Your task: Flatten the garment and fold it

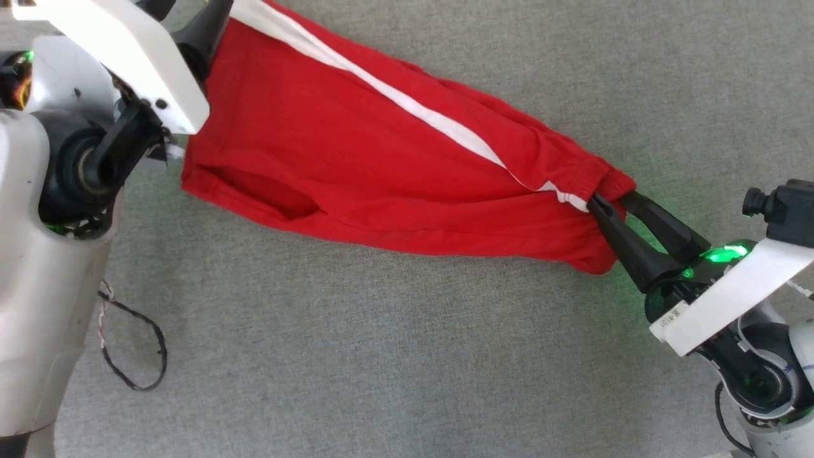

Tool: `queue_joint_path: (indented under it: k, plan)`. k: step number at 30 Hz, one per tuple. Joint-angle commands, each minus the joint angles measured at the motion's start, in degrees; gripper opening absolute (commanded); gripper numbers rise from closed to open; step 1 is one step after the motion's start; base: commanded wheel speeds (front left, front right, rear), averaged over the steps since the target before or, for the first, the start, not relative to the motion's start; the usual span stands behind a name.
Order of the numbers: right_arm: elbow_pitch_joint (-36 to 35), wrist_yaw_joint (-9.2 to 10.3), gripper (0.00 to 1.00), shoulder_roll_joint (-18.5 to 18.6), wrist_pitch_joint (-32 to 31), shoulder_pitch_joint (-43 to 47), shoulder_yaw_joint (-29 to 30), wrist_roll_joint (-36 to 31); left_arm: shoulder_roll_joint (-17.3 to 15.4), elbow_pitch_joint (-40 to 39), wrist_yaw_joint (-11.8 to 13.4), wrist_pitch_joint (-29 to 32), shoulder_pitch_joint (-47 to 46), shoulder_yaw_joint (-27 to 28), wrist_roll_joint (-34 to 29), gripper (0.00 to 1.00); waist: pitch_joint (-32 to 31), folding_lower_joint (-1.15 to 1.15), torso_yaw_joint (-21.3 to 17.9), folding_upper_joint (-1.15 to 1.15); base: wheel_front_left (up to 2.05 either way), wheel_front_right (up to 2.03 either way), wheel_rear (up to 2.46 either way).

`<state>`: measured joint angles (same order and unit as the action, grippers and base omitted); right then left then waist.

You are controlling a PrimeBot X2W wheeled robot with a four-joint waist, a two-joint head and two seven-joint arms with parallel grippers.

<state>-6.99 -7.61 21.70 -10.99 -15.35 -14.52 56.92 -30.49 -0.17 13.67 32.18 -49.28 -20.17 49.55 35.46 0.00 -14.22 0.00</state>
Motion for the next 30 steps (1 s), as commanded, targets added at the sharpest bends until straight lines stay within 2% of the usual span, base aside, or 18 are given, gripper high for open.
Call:
queue_joint_path:
  k: [1, 15, 21, 24, 30]
  plan:
    - [0.2, 0.12, 1.00, 0.3, -0.3, 0.4, 0.5, -0.3, 0.4, 0.3, 0.0, -0.4, 1.1, 0.2, 0.4, 1.00, -0.9, 0.00, 0.4, 0.00, 0.00, 0.00, 0.00]
    - [-3.0, 0.12, 1.00, -1.0, -10.0, 8.2, 4.2, -1.6, 1.8, 0.7, -1.3, -6.7, 9.9, 3.3, 3.9, 1.00, -10.8, 0.00, 1.4, 0.00, 0.00, 0.00, 0.00]
    - [-5.9, 0.12, 1.00, -2.8, -12.1, 12.6, 7.7, -3.2, 1.6, -1.8, -2.1, -11.6, 15.2, 3.9, 2.6, 1.00, -15.0, 0.00, 2.2, 0.00, 0.00, 0.00, 0.00]
    - [-7.7, 0.12, 1.00, -4.1, -9.8, 14.0, 10.7, -7.4, 0.6, -4.2, -2.1, -15.6, 18.0, 3.6, -0.7, 1.00, -16.6, 0.00, 2.6, 0.00, 0.00, 0.00, 0.00]
    - [-9.9, 0.12, 1.00, -8.0, -2.6, 15.9, 15.5, -23.4, -0.2, -9.9, 0.3, -26.2, 25.1, 3.4, -8.8, 1.00, -18.8, 0.00, 3.8, 0.00, 0.00, 0.00, 0.00]
